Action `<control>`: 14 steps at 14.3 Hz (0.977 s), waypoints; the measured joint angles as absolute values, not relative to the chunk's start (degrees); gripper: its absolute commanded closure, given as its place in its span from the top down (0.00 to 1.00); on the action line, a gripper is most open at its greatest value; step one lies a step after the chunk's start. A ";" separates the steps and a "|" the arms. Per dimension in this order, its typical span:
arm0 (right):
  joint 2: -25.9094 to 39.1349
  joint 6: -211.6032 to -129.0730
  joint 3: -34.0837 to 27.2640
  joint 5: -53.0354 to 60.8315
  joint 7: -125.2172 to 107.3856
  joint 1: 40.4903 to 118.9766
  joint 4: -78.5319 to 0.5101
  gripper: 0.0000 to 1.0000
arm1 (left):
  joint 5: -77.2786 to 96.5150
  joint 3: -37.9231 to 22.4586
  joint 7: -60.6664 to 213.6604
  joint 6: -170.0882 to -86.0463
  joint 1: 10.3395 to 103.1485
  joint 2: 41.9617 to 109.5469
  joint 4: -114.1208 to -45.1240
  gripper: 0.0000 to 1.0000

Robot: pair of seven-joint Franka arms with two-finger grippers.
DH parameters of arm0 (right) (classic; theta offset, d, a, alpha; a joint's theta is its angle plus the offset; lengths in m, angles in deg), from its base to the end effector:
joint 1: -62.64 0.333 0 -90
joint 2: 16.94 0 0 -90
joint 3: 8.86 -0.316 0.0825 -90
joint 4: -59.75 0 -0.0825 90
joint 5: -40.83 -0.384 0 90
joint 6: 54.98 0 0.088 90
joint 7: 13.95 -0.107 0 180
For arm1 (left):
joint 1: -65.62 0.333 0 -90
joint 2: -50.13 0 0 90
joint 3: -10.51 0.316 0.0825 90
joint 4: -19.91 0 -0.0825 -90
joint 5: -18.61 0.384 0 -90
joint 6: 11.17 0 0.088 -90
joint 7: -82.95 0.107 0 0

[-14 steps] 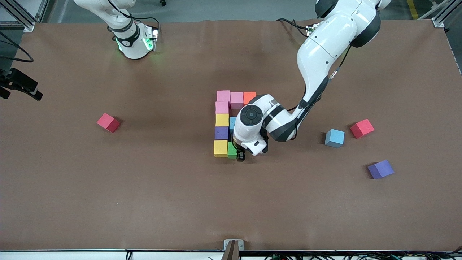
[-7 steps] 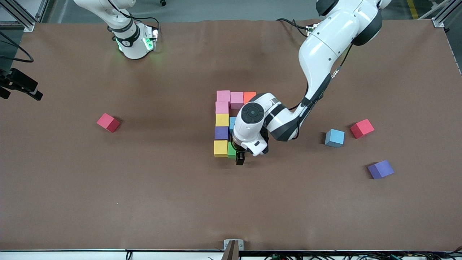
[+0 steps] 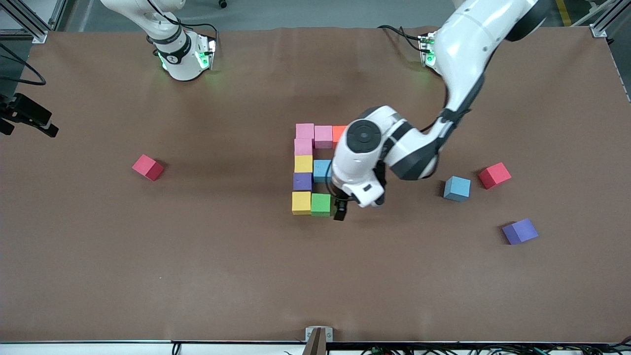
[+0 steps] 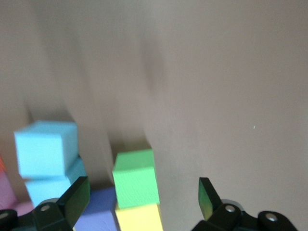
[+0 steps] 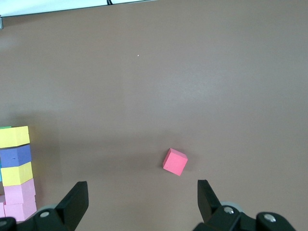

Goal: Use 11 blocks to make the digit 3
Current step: 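Release the green block and move the left gripper to the cyan block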

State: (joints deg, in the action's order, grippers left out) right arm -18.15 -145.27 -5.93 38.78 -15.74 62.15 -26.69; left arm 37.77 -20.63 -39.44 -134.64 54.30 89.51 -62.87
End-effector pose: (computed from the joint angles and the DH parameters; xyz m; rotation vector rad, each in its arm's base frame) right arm 0.5479 -0.0293 0.6661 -3.0998 0.1389 -0.1379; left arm 0.5941 -0.4180 0.3368 2.3516 1.8818 -0.0330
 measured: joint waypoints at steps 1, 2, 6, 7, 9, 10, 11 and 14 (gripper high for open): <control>-18.15 -145.27 -5.93 38.78 -15.74 62.15 -26.68 1.00 | 37.77 -23.55 -34.28 -134.53 59.35 87.64 -66.27 1.00; -18.15 -145.27 -5.93 38.78 -15.74 62.15 -26.68 1.00 | 37.76 -25.85 -29.26 -134.50 64.04 85.94 -69.56 1.00; -18.14 -145.27 -5.94 38.78 -15.74 62.16 -26.66 1.00 | 37.77 -28.19 -6.52 -134.54 76.00 79.93 -81.47 1.00; -18.14 -145.27 -5.94 38.78 -15.74 62.15 -26.66 1.00 | 37.77 -28.20 -0.59 -134.55 77.82 78.75 -83.73 1.00; -18.14 -145.27 -5.95 38.78 -15.74 62.16 -26.65 1.00 | 37.77 -28.17 11.41 -134.51 81.45 77.01 -87.16 1.00; -18.14 -145.27 -5.95 38.78 -15.74 62.16 -26.64 1.00 | 37.77 -28.15 18.19 -134.51 83.57 76.43 -88.58 1.00; -18.14 -145.27 -5.95 38.78 -15.74 62.16 -26.64 1.00 | 37.79 -28.12 25.12 -134.53 85.63 76.04 -89.80 1.00; -18.14 -145.27 -5.96 38.78 -15.74 62.16 -26.64 1.00 | 37.87 -28.10 43.14 -134.72 91.14 75.68 -92.13 1.00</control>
